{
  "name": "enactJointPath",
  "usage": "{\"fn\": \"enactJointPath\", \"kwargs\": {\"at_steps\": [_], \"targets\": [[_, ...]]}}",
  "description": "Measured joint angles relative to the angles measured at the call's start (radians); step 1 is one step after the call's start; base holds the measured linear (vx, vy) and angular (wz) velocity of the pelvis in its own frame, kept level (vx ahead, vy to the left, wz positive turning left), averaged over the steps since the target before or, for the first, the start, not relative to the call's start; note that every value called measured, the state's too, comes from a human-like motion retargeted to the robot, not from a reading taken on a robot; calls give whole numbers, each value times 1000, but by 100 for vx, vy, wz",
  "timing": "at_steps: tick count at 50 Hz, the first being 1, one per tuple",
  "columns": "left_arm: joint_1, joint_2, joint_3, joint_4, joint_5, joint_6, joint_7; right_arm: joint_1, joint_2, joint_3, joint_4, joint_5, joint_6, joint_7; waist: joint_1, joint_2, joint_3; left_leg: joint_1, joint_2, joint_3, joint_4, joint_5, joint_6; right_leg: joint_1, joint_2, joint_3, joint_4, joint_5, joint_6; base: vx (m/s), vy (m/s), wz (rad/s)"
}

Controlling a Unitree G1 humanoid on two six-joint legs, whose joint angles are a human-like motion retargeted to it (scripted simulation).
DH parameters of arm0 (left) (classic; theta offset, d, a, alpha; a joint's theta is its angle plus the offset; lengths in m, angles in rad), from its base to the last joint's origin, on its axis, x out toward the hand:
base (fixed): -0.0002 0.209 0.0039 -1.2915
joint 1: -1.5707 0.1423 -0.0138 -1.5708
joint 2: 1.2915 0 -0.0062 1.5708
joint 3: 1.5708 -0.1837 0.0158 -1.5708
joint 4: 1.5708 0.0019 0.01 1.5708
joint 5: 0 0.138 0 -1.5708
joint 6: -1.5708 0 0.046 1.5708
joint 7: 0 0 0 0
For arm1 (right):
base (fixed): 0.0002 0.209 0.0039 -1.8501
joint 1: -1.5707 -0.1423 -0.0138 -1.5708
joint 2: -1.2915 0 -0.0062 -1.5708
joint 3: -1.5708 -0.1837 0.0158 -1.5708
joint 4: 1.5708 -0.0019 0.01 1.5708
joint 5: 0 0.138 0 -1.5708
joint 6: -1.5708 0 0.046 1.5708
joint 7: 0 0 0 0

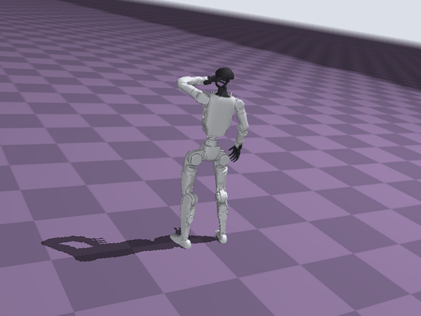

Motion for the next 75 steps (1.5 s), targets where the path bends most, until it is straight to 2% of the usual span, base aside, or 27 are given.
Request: {"fn": "enactJointPath", "kwargs": {"at_steps": [5, 12, 15, 23, 26, 37, 42, 46, 49, 60, 65, 70, 75], "targets": [[83, 53, 70, -27, -11, -5, -18, 15, 0, -33, -27, 2, -4, -7, -2, 8, -1, 2, 2, 5, 0, 0, 0, -2, 3, 4, 2, 2, 4, 0, 0, 0], [-73, -98, -32, 61, 30, 24, -27, 14, 6, 32, 6, 21, 3, 9, -3, -5, -11, -6, 1, -17, 0, 4, 2, 5, 0, -18, 0, -1, 1, 0, 0, 5], [-118, -121, -74, 76, 36, 22, -22, 6, 8, 58, 11, 15, 4, 21, 0, -16, -12, -8, 1, -16, 0, 5, 3, 2, 0, -16, -1, 0, 1, 0, 0, 0], [-4, 72, -27, -29, -4, -15, -32, 6, 0, 4, -44, -18, -5, 14, 14, -22, -8, -3, 6, 22, -3, 4, 5, -19, 10, 22, -2, 12, 9, -1, -1, -22], [32, 96, 6, -49, -12, -16, -41, 12, -5, -14, -55, -16, -6, 7, 13, -19, -9, -3, 9, 26, -4, 4, 5, -22, 13, 25, -1, 14, 12, 0, 0, 0], [-145, -143, -90, 69, 23, 23, -47, -6, -5, 56, 6, 11, 9, 24, -13, -36, -13, -8, 9, -6, -1, 7, 5, -5, 9, -7, 0, 7, 5, 0, 0, 10], [-111, -60, -90, 28, 7, 6, -50, -13, -6, 41, -12, 0, 4, 25, -13, -35, -9, -3, 9, 12, -1, 5, 7, -13, 11, 12, 1, 11, 6, -1, 0, -14], [-27, 50, -41, -23, -15, -11, -54, -4, -6, 3, -42, -8, -2, 17, -7, -27, -3, 2, 10, 31, -2, 4, 7, -21, 14, 31, 2, 16, 10, -1, 0, -24], [12, 76, -5, -30, -22, -11, -60, 8, -6, -14, -50, -7, -3, 12, -4, -21, -1, 3, 10, 35, -2, 4, 7, -23, 15, 35, 3, 17, 13, 0, 0, 0], [-142, -134, -78, 86, 16, 21, -40, 11, 3, 50, 11, 8, 12, 32, -12, -21, 7, -5, 6, 2, -1, 10, 6, -10, 7, 4, 4, 10, 4, 0, 0, 10], [-92, -45, -61, 24, 0, 3, -38, -1, 0, 31, -4, -6, 9, 29, -11, -15, 15, -3, 6, 18, -2, 10, 7, -19, 9, 21, 4, 14, 4, 0, 0, -9], [17, 71, 15, -46, -20, -12, -36, 2, -6, -16, -38, -13, 2, 14, -7, -1, 22, -1, 7, 38, -4, 10, 6, -29, 12, 40, 2, 21, 9, -1, 0, -13], [4, 36, 26, -27, -6, 4, -41, 10, -14, -21, -36, 0, 5, 9, -9, 13, 19, -4, 6, 30, -5, 12, 4, -27, 11, 32, 0, 19, 9, 0, 0, 4]]}}
